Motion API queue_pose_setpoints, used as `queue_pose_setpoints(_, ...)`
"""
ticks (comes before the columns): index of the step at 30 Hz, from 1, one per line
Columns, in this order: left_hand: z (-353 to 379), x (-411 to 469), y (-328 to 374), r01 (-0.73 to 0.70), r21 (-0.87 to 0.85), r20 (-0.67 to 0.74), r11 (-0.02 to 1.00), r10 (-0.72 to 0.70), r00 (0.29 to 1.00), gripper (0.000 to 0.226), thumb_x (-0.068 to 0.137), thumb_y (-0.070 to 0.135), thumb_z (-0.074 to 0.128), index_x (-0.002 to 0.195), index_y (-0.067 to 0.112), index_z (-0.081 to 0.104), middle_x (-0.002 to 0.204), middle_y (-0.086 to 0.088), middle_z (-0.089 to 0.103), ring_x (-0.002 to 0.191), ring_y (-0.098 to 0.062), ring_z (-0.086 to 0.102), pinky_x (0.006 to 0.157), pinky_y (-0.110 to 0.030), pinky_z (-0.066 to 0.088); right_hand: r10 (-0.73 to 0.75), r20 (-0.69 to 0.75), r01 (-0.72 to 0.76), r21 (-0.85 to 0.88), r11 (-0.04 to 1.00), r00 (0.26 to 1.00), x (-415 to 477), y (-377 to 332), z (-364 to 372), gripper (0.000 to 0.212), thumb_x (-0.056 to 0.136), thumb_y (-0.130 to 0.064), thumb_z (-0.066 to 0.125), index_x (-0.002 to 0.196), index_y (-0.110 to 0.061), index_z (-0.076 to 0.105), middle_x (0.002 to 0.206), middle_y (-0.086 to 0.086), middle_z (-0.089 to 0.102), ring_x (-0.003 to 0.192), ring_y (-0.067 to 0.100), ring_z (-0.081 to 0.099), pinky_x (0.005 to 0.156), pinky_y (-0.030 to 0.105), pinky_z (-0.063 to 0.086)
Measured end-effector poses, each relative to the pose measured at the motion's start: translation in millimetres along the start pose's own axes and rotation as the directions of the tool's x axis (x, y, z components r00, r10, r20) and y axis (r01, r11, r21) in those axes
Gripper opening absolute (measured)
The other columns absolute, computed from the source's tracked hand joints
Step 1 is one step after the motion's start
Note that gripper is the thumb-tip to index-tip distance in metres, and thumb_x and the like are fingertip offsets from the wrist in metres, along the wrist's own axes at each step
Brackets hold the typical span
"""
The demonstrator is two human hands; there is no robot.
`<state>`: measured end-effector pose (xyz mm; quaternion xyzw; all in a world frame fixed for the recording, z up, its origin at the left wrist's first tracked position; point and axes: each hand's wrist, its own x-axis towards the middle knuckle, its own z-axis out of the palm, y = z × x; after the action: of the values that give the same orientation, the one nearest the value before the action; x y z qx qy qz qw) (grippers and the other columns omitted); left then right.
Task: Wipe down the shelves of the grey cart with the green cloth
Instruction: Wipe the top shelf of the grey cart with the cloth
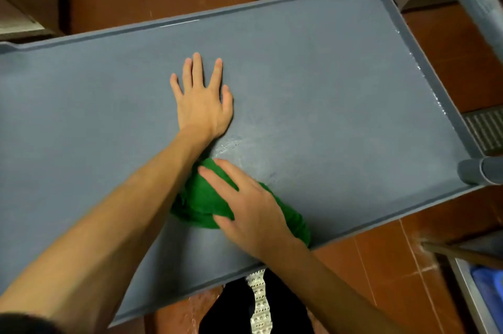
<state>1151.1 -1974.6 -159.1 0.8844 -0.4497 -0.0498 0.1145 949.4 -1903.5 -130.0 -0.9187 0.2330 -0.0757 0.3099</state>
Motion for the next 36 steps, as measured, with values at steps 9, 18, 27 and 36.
queue_pose_setpoints(9, -68, -140, -98, -0.044, -0.206, 0.01, 0.978, 0.047, 0.999, 0.044, 0.103, 0.024, 0.041, 0.142, 0.013, 0.058, 0.157, -0.015, 0.043, 0.149, -0.032, 0.035, 0.117, -0.056, 0.027, -0.118, 0.138, 0.138, -0.142, 0.98, 0.983, -10, 15, -22, 0.093, 0.08, -0.054, 0.061, 0.157, -0.035, 0.013, 0.165, -0.004, 0.015, 0.147, 0.023, 0.023, 0.122, 0.044, 0.015)
queue_pose_setpoints(18, -82, -318, -199, 0.192, -0.049, 0.05, 0.98, -0.189, 0.981, 0.058, 0.102, 0.044, 0.031, 0.154, 0.019, 0.042, 0.166, -0.008, 0.027, 0.155, -0.025, 0.02, 0.122, -0.054, 0.017, -0.149, 0.086, 0.149, 0.003, 0.989, 0.985, -9, 30, -31, 0.086, 0.081, -0.037, 0.079, 0.153, -0.021, 0.035, 0.152, 0.001, 0.041, 0.121, 0.03, 0.049, 0.108, 0.037, 0.036)
queue_pose_setpoints(27, -73, -318, -203, 0.27, -0.174, -0.011, 0.947, -0.276, 0.961, 0.057, 0.106, 0.041, 0.028, 0.16, 0.021, 0.025, 0.17, -0.004, 0.015, 0.158, -0.019, 0.008, 0.127, -0.053, 0.01, -0.248, 0.082, 0.243, 0.068, 0.968, 0.965, -1, -17, 8, 0.076, 0.073, -0.019, 0.085, 0.142, -0.015, 0.052, 0.14, 0.006, 0.053, 0.112, 0.019, 0.053, 0.1, 0.019, 0.033)
queue_pose_setpoints(36, -74, -320, -208, 0.344, -0.325, -0.084, 0.881, -0.389, 0.917, 0.058, 0.108, 0.041, 0.015, 0.16, 0.018, 0.025, 0.168, -0.001, 0.022, 0.157, -0.012, 0.01, 0.127, -0.051, 0.004, -0.553, 0.327, 0.45, 0.341, 0.825, 0.766, 23, -124, 91, 0.055, 0.08, -0.02, 0.078, 0.132, -0.019, 0.059, 0.126, -0.004, 0.062, 0.106, 0.016, 0.06, 0.094, 0.037, 0.041)
